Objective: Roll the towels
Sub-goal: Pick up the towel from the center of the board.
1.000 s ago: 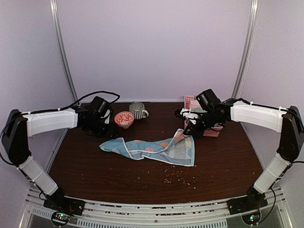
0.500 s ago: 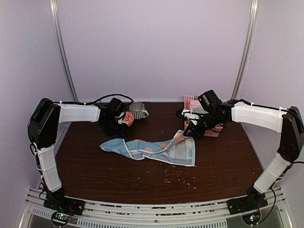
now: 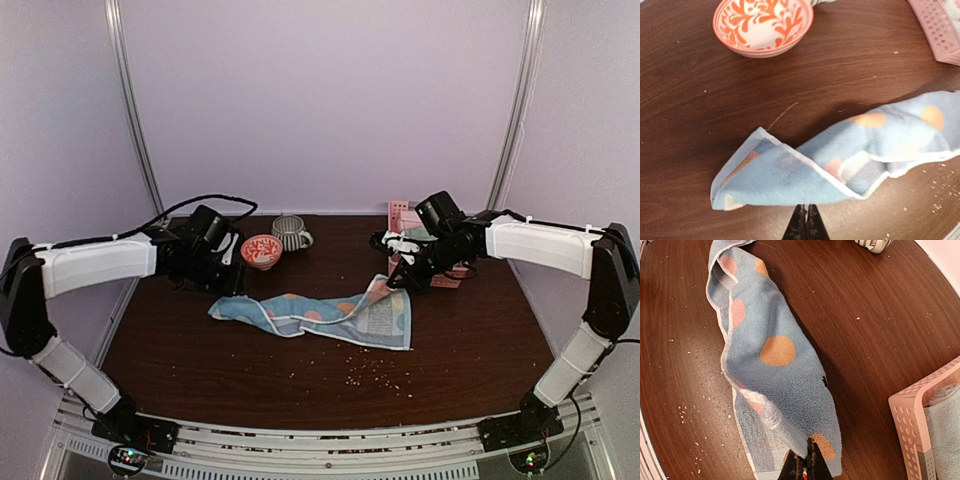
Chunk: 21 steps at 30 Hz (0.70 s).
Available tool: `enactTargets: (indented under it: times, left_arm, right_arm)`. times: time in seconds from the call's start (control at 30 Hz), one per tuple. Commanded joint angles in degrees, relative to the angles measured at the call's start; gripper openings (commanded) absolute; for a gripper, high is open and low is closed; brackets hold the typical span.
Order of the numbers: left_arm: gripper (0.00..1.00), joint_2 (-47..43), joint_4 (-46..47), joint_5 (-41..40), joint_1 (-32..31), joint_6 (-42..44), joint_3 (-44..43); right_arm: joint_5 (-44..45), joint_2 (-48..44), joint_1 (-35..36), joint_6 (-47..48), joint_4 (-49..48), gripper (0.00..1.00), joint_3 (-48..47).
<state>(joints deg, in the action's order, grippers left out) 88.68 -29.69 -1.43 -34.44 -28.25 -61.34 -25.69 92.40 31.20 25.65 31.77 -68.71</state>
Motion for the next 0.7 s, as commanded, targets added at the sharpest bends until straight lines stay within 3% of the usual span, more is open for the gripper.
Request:
enactTargets:
  times: [0.0, 0.17, 0.2, 0.23, 0.3, 0.37, 0.5, 0.67]
  left_arm:
    - [0.00, -11.54, 0.41, 4.87, -3.48, -4.11, 9.47]
    - [0.00, -18.07, 0.88, 6.69, -5.82, -9.77, 19.34]
    - [0.07, -18.42, 1.63, 5.42, -5.87, -10.55, 19.79]
    - [0.32, -18.14, 2.38, 3.84, -5.89, -11.03, 19.23]
    - [0.61, -15.64, 3.63, 0.76, -6.11, -11.11, 16.49]
    - [0.76, -11.02, 3.49, -2.73, -6.45, -10.88, 11.99]
    - [0.81, -0.80, 1.78, -8.29, -8.39, -11.67, 0.96]
    - [0.81, 13.69, -8.31, -18.73, -9.98, -11.26, -13.13]
  right_arm:
    - [3.25, 0.15, -0.20, -0.54, -1.44, 0.00, 0.94]
    - [3.24, 0.56, -0.18, -0.35, -1.25, 0.00, 0.87]
    - [3.01, 0.63, -0.18, -0.25, -1.24, 0.00, 0.84]
    - [2.82, 0.71, -0.20, -0.20, -1.21, 0.00, 0.88]
    - [2.35, 0.99, -0.18, -0.16, -1.11, 0.00, 0.75]
    - [2.02, 1.31, -0.18, -0.08, -0.94, 0.00, 0.69]
    - [2.15, 1.02, -0.18, 0.04, -1.16, 0.00, 1.02]
    - [3.08, 0.85, -0.18, 0.36, -1.34, 0.00, 1.34]
